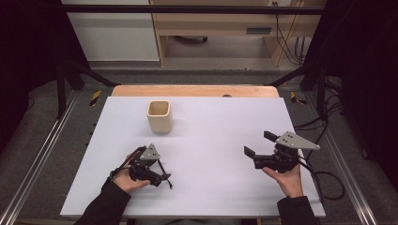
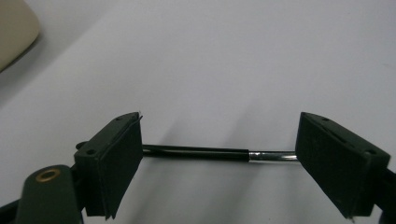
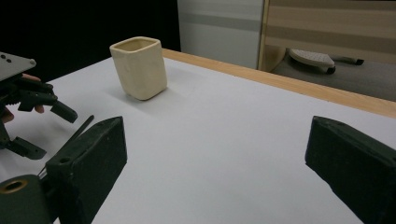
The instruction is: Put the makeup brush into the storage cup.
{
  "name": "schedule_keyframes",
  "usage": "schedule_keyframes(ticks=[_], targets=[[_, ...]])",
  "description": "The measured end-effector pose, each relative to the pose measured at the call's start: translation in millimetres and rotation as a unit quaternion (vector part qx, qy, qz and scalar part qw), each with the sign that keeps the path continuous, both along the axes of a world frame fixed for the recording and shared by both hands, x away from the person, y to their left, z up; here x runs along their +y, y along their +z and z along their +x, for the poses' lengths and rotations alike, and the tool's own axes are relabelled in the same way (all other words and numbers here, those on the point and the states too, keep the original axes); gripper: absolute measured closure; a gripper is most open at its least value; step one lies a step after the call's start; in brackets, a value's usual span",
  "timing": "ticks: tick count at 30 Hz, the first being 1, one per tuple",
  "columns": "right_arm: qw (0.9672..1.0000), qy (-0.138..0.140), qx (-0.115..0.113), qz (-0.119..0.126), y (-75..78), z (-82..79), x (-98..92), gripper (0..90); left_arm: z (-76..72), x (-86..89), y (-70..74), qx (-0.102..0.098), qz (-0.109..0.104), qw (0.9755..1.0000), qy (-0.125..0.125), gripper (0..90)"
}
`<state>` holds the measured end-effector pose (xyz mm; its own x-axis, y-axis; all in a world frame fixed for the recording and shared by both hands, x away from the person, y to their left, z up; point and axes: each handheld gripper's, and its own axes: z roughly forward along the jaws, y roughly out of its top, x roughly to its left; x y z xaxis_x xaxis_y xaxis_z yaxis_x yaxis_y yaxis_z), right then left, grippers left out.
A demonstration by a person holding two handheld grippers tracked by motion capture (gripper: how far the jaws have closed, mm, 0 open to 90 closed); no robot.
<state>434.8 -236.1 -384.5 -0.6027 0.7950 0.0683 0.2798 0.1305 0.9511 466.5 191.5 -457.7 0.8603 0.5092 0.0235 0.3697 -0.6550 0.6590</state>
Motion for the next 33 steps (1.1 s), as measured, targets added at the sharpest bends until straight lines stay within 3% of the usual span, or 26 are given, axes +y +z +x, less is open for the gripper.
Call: schedule_keyframes(ticks=[11, 17, 23, 24, 25, 28, 33], targets=[[1.0000, 0.000, 0.001, -0.002, -0.8, 0.6, 0.6, 5.8, 1.4, -3.8, -4.6, 0.002, 0.002, 0.9998, -0.019, 19.8], [1.0000, 0.000, 0.001, -0.002, -0.8, 0.6, 0.7, 5.8, 2.7, -3.5, -6.7, 0.006, 0.017, 0.9994, -0.031, 22.4], [1.0000, 0.001, 0.002, -0.003, -0.7, 0.5, 0.5, 5.8, 2.8, -3.0, -8.2, 0.011, 0.010, 0.9995, -0.029, 24.4], [1.0000, 0.001, 0.002, -0.003, -0.6, 0.5, 0.4, 5.8, 3.5, -2.1, -7.7, 0.011, 0.017, 0.9992, -0.033, 24.6], [1.0000, 0.001, 0.001, -0.003, -0.6, 0.5, 0.3, 5.8, 3.1, -2.7, -8.8, 0.013, 0.007, 0.9995, -0.028, 24.7], [1.0000, 0.000, 0.002, -0.003, -0.7, 0.5, 0.6, 5.8, 3.3, -1.8, -7.6, 0.010, 0.017, 0.9993, -0.033, 24.8], [1.0000, 0.000, 0.002, -0.002, -0.8, 0.5, 0.8, 5.8, 2.7, -2.6, -6.8, 0.016, 0.006, 0.9997, -0.019, 23.5]])
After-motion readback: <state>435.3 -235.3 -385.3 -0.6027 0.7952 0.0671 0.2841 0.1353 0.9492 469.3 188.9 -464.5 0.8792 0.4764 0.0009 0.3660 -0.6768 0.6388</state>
